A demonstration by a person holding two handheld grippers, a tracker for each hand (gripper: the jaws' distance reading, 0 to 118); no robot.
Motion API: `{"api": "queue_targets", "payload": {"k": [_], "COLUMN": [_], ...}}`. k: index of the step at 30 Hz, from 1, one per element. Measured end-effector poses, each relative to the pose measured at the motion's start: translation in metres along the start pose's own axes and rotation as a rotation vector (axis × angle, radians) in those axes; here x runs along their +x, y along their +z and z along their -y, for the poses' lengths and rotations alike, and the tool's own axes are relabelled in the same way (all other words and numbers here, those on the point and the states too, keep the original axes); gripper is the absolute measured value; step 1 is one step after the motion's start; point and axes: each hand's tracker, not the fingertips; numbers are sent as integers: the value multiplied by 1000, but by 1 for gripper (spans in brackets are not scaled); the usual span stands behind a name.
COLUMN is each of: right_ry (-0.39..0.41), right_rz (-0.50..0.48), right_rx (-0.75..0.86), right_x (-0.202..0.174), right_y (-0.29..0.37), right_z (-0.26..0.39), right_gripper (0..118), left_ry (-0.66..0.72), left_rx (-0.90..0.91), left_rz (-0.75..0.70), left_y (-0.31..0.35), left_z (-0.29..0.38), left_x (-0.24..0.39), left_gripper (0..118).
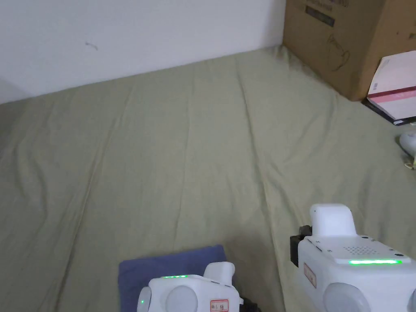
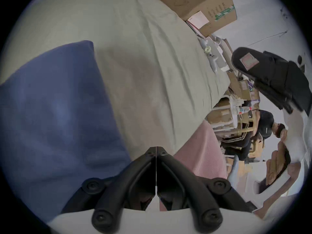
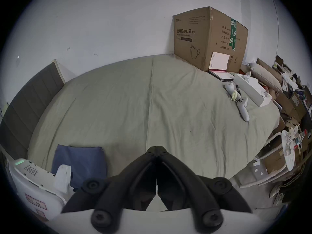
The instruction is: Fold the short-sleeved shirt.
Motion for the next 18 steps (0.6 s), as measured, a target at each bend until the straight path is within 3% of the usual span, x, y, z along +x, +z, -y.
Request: {"api": "queue_targets", "payload": {"k": [5, 6, 10, 14, 18], "right_ry": [55, 63, 119, 210, 268], "right_rz": [-35, -42, -138, -259, -392], "right_rx": [52, 59, 95, 71, -110], "right_x": [-15, -20, -46, -87, -128], "right_y": [17, 20, 27, 16, -22], "right_z": [-14, -17, -22, -14, 10], "right_gripper": [0, 0, 0, 0, 0], "left_ry": [47, 59, 141, 284, 394], "left_rx": [191, 231, 393, 424, 420], "left_rz": [29, 30, -1, -64, -10], "left_y": [72, 110, 178, 196, 193], "left_z": [2, 11, 31, 62, 92], "left_x": [-43, -27, -77, -133, -174], "left_gripper": [0, 0, 0, 0, 0]}}
